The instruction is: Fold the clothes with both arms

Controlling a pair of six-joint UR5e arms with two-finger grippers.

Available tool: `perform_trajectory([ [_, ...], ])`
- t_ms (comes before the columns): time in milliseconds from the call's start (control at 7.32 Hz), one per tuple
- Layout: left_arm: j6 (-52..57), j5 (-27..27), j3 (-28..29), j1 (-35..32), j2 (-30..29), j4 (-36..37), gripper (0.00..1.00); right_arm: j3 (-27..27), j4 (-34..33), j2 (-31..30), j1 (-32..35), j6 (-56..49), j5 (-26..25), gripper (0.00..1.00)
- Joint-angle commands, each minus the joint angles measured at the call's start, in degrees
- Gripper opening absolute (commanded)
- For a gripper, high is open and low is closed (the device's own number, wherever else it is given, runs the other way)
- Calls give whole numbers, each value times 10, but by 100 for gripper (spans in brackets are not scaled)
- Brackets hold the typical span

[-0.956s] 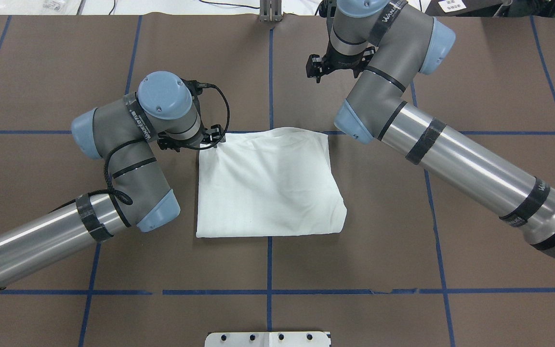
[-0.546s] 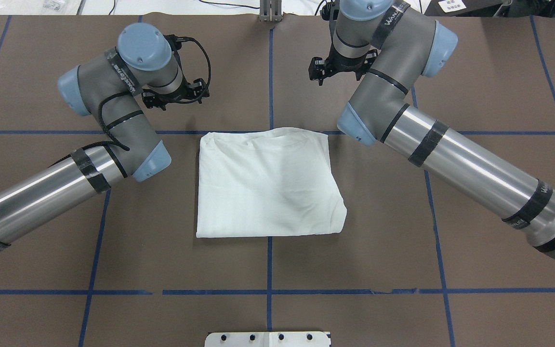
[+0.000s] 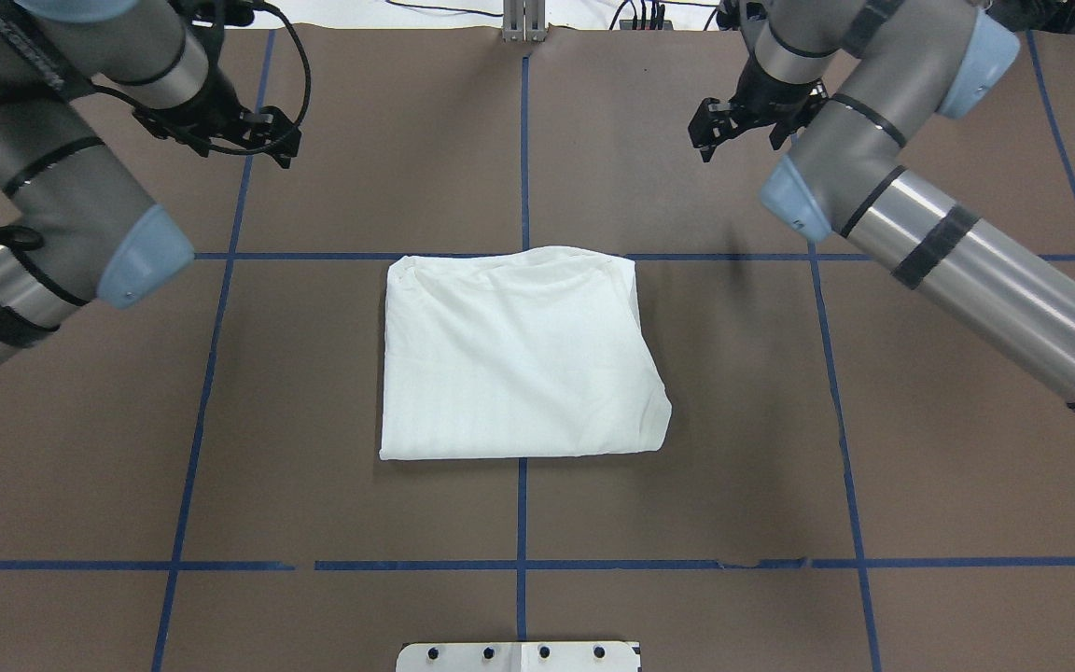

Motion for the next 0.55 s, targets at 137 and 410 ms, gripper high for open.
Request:
perform_trajectory([
  [137, 209, -47, -119, -101, 140, 46, 100, 85, -84, -129, 150, -264, 80, 100],
  [410, 357, -125, -127, -212, 237, 46, 100, 163, -195, -216, 216, -409, 77, 100],
])
